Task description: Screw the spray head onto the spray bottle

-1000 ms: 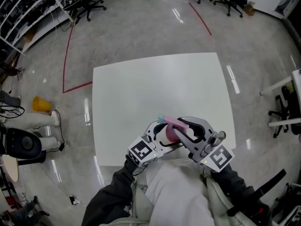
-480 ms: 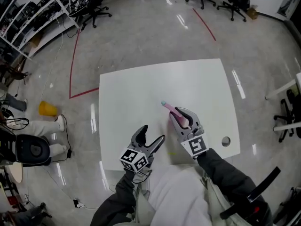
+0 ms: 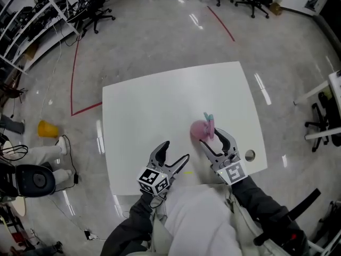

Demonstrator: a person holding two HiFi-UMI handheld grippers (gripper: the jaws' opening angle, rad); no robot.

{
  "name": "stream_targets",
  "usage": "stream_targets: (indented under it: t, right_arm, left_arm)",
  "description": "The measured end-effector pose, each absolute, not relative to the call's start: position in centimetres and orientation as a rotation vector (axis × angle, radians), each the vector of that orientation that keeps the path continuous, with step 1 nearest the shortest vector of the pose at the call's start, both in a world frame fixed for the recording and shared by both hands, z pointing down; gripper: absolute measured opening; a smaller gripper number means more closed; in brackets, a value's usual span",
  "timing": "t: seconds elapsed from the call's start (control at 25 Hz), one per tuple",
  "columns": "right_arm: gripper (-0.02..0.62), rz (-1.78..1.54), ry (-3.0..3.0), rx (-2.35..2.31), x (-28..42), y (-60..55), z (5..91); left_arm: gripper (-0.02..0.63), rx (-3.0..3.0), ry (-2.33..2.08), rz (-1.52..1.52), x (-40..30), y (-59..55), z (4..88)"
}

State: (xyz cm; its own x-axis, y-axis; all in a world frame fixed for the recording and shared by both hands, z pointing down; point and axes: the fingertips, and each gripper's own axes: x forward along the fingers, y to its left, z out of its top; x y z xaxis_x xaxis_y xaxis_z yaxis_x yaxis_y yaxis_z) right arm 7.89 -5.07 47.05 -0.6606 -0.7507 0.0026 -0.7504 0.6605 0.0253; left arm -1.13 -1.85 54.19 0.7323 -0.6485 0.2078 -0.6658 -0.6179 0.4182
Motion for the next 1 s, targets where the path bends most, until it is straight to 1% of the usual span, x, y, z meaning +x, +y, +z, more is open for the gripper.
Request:
stream_targets:
  t: [0.12,0.32,0.36,0.4,0.44,0.52,0.56,0.6,0.64,0.72,0.76,0.8,1.0]
  right_arm:
    - [0.224,-0.012,-2.812,1.292,8.9,-4.8,47.8]
    - [0.224,-0.056,-2.68,1.2,9.1,-4.1,51.1]
    - [0.224,-0.048,-2.657,1.191,9.2,-3.8,51.9]
    - [0.224,-0.031,-2.639,1.183,9.3,-3.5,52.7]
    - [0.224,-0.01,-2.624,1.173,9.2,-3.2,53.5]
    - [0.221,0.021,-2.609,1.15,8.8,-2.8,54.3]
    - [0.203,0.027,-2.606,1.144,8.6,-2.7,54.5]
    - [0.165,0.029,-2.602,1.142,8.4,-2.6,54.7]
    - [0.128,0.031,-2.595,1.142,8.4,-2.5,54.8]
    - [0.03,0.044,-2.578,1.142,8.6,-2.5,55.2]
    - [0.007,0.056,-2.571,1.143,8.7,-2.5,55.4]
    - [-0.003,0.07,-2.565,1.145,8.9,-2.5,55.6]
    - [-0.005,0.115,-2.542,1.146,9.1,-2.7,55.9]
  left_arm:
    - [0.425,2.489,-0.973,0.072,-0.1,-1.8,54.3]
    - [0.421,2.517,-0.936,0.11,1.1,-0.9,54.5]
    - [0.373,2.519,-0.944,0.113,1.1,-0.8,54.5]
    - [0.291,2.517,-0.959,0.11,1.0,-0.8,54.5]
    - [0.231,2.51,-0.976,0.102,0.7,-0.9,54.4]
    - [0.137,2.488,-1.019,0.086,0.0,-1.2,54.4]
    - [0.089,2.475,-1.045,0.083,-0.4,-1.4,54.4]
    - [0.055,2.464,-1.069,0.081,-0.7,-1.6,54.4]
    - [0.032,2.456,-1.086,0.083,-0.8,-1.7,54.5]
    - [0.014,2.451,-1.104,0.094,-0.9,-1.9,54.6]
    - [0.009,2.454,-1.107,0.101,-0.9,-1.9,54.7]
    - [0.009,2.457,-1.107,0.106,-0.8,-1.9,54.7]
    - [0.008,2.448,-1.098,0.128,-0.2,-1.7,55.1]
